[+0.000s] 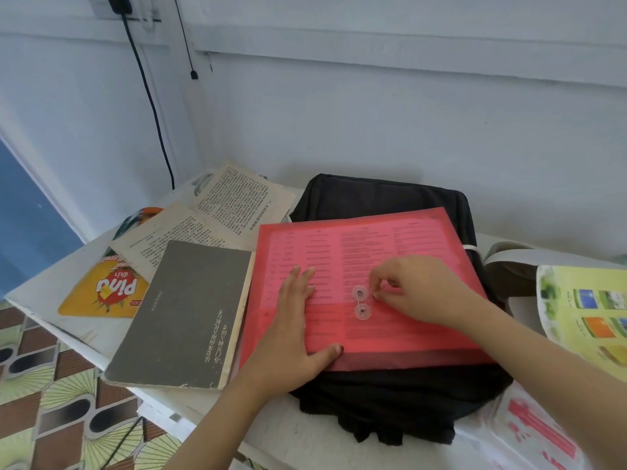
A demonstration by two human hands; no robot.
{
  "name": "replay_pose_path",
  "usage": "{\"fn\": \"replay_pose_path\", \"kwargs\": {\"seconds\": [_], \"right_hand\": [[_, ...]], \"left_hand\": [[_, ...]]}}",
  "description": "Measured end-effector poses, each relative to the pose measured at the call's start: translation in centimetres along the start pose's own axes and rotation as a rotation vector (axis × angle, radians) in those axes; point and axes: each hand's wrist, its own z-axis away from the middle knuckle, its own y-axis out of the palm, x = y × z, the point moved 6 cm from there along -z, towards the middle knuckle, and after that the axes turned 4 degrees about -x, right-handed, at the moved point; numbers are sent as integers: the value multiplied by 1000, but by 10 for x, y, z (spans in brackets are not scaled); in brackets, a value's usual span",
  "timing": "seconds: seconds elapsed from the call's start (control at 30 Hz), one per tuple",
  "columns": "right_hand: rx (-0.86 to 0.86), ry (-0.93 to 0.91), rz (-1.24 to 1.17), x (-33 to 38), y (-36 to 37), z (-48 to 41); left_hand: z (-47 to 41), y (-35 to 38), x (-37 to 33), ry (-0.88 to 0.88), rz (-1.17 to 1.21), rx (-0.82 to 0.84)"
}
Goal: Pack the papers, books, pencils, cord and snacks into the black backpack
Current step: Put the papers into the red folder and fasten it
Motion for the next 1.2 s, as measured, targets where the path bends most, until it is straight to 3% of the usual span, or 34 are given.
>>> {"fn": "replay_pose_path", "kwargs": {"seconds": [0.2,0.33,0.43,0.73,0.9,1.2], "right_hand": [[-21,-180,140,25,-2,27],[0,-199,164,38,4,39],[-79,-243,159,44,5,42],[-1,-324,164,63,10,6],[136,-251,73,49,11,-23],[68,-17,-115,6,12,-43]], "left_hand": [[0,1,1,-2,-2,8],[0,1,1,-4,7,5],[0,1,1,-4,3,3],[0,0,0,-12,32,3],[1,1,0,-24,27,10],[-1,-1,-3,-26,3,10]]}}
